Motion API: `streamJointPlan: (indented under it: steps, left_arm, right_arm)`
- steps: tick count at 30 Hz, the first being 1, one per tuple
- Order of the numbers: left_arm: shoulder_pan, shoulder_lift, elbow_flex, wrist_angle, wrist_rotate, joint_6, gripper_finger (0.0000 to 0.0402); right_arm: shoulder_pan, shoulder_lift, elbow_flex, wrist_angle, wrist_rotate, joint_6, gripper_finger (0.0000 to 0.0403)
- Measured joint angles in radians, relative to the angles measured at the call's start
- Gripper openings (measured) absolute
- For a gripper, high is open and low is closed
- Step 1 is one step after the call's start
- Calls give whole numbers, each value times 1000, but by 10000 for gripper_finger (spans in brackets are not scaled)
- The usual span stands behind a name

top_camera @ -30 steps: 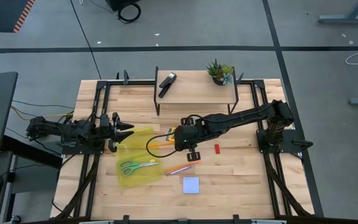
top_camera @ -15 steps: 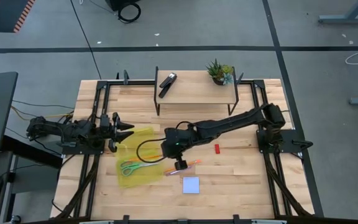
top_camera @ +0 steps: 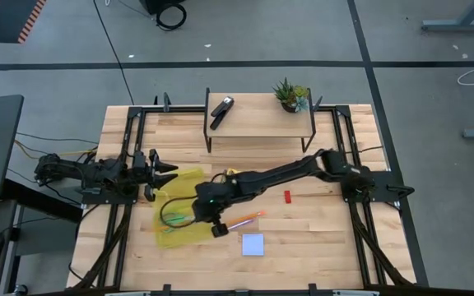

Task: Pack school essentials
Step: Put the top orange pencil into the yellow supply box

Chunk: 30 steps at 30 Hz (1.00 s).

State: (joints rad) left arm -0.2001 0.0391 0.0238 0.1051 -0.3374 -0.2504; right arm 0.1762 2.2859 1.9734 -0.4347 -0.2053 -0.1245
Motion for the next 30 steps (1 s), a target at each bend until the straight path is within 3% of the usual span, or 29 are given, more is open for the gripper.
streamJointPlan:
  steps: [4, 9, 23, 30]
  left_arm:
    - [0, 0, 0, 0, 0, 0, 150]
    - [0, 0, 0, 0, 0, 0, 152]
    - [0, 0, 0, 0, 0, 0, 152]
    - [0, 0, 0, 0, 0, 1, 148]
  right_arm:
    - [3, 77, 147, -110, -3, -23, 31]
    - [-1, 123, 210, -185, -2, -36, 31]
    - [-11, 129, 206, -310, 34, -21, 31]
    - [-17, 132, 119, -271, 33, 9, 31]
